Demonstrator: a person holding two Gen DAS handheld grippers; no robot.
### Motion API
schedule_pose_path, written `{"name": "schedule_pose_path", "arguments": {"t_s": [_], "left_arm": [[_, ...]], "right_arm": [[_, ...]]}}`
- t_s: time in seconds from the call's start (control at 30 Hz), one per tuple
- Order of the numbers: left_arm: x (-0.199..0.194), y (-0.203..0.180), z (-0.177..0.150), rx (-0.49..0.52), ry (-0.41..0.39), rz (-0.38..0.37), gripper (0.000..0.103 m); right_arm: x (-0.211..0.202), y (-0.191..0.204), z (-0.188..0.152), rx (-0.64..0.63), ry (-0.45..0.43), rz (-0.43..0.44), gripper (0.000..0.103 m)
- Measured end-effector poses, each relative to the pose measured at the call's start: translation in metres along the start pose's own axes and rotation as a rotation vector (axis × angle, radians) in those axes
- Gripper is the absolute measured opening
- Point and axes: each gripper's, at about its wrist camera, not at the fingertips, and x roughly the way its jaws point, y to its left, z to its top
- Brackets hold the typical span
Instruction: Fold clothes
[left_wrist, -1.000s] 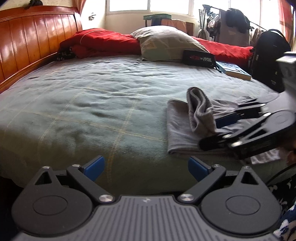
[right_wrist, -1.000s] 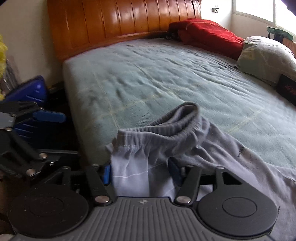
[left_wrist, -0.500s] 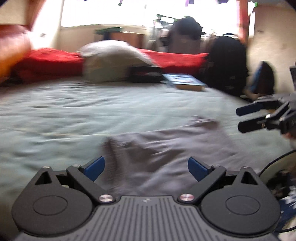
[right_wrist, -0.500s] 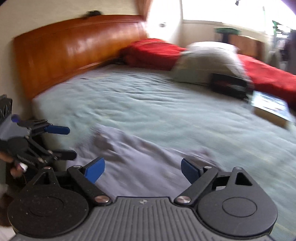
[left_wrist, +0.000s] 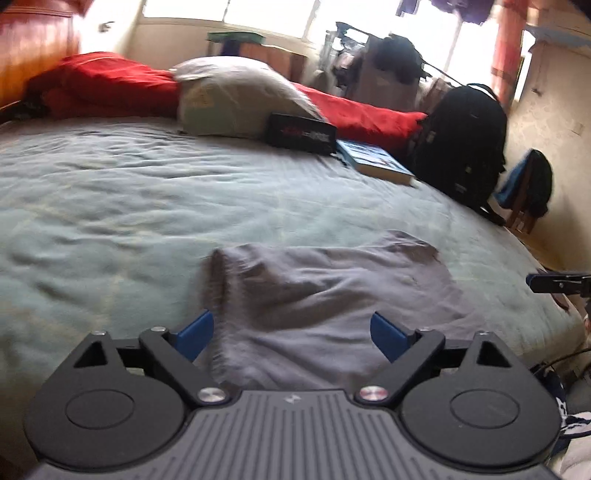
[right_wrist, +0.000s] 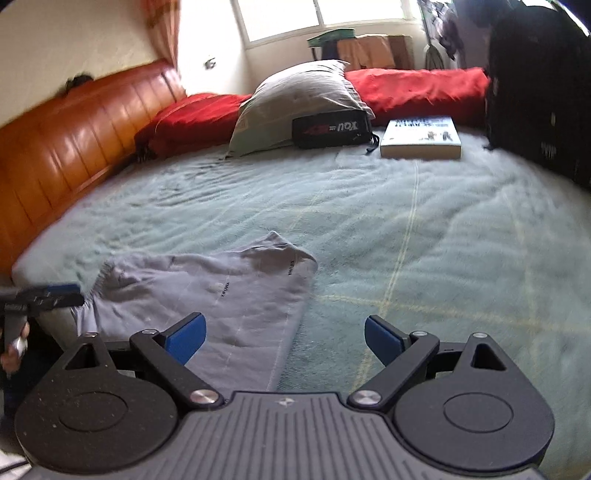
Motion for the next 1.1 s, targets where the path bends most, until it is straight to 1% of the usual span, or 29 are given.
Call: {"name": "schedule_pose_path", "arguments": {"t_s": [0.03, 0.13, 0.2, 0.27, 0.33, 0.4, 0.43, 0.6, 0.73, 0.8, 0.97, 1.0, 1.1], "left_arm": [[-0.001, 0.006, -0.003, -0.024, 0.003, 0.006, 0.092], [0.007, 0.022, -0.009, -0.125, 0.049, 0.016, 0.091], [0.012, 0.026, -0.014, -0.167, 0.051, -0.010, 0.091], [0.013, 0.025, -0.013, -0.173, 0.034, -0.018, 0.091], [0.011, 0.021, -0.010, -0.152, 0.002, -0.009, 0.091], [0.012, 0.017, -0.006, -0.130, -0.019, -0.036, 0.091], [0.015, 0.016, -0.005, -0.128, -0.018, -0.053, 0.091], [0.033, 0.023, -0.002, -0.155, 0.024, -0.083, 0.091], [0.044, 0.032, 0.000, -0.204, 0.049, -0.118, 0.091], [0.047, 0.035, 0.004, -0.229, 0.074, -0.139, 0.091], [0.041, 0.052, 0.004, -0.322, 0.108, -0.235, 0.092], [0.040, 0.054, 0.004, -0.316, 0.109, -0.245, 0.093], [0.051, 0.055, 0.004, -0.276, 0.137, -0.215, 0.093]], "right_arm": [[0.003, -0.001, -0.002, 0.016, 0.000, 0.010, 0.095], [0.008, 0.000, -0.005, 0.041, 0.005, 0.033, 0.095], [0.009, 0.003, -0.005, 0.044, 0.004, 0.040, 0.095], [0.009, 0.004, -0.005, 0.045, 0.001, 0.042, 0.095], [0.008, 0.005, -0.005, 0.045, -0.003, 0.041, 0.095], [0.007, 0.005, -0.005, 0.044, -0.004, 0.035, 0.095], [0.007, 0.005, -0.005, 0.046, -0.004, 0.034, 0.096], [0.010, 0.005, -0.006, 0.059, -0.005, 0.060, 0.096], [0.012, 0.010, -0.005, 0.050, 0.001, 0.069, 0.096], [0.013, 0.013, -0.005, 0.045, 0.003, 0.073, 0.096], [0.010, 0.021, -0.007, 0.027, 0.003, 0.090, 0.096], [0.010, 0.022, -0.008, 0.022, 0.004, 0.092, 0.096], [0.011, 0.022, -0.010, 0.022, 0.009, 0.092, 0.097]]}}
